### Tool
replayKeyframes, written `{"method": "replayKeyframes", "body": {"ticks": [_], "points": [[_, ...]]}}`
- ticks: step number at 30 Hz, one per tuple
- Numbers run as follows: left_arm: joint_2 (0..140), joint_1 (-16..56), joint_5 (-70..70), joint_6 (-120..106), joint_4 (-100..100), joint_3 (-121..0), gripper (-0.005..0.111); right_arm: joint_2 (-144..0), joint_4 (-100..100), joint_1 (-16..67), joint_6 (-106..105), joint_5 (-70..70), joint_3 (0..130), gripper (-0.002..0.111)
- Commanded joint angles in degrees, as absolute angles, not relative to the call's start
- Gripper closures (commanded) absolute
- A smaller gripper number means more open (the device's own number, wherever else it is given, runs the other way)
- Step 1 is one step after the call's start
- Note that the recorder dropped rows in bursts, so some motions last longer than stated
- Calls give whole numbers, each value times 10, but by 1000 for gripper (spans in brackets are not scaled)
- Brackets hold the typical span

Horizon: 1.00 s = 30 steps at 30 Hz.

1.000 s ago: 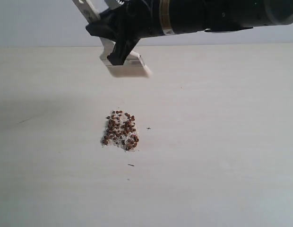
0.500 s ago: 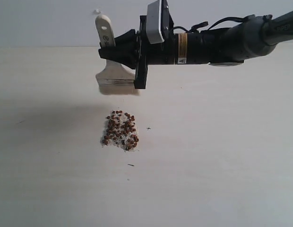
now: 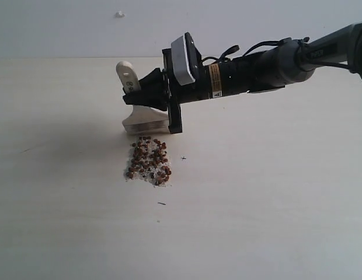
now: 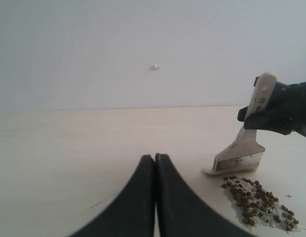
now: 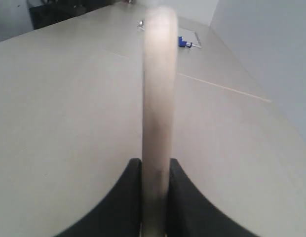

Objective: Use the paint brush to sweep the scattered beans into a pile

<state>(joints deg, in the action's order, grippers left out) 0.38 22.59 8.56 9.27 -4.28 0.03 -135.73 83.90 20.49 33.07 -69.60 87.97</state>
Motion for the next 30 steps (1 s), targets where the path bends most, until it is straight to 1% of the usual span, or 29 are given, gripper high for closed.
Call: {"method": "replayKeyframes", "body": {"ticks": [1,4,11,16,30], "points": [[0,229,84,94,-43,0,107,-1358,874,202,366,-700,884,108],[0,229,84,94,-43,0,107,-1358,903,202,401,-700,884,108],[0,229,84,94,-43,0,107,-1358,904,202,481,-700,884,108],[0,229,84,94,-43,0,107,-1332,903,202,525,-700,884,108],[0,229,84,94,-43,0,107,-1314,827,202,497,-700,884,108]]}}
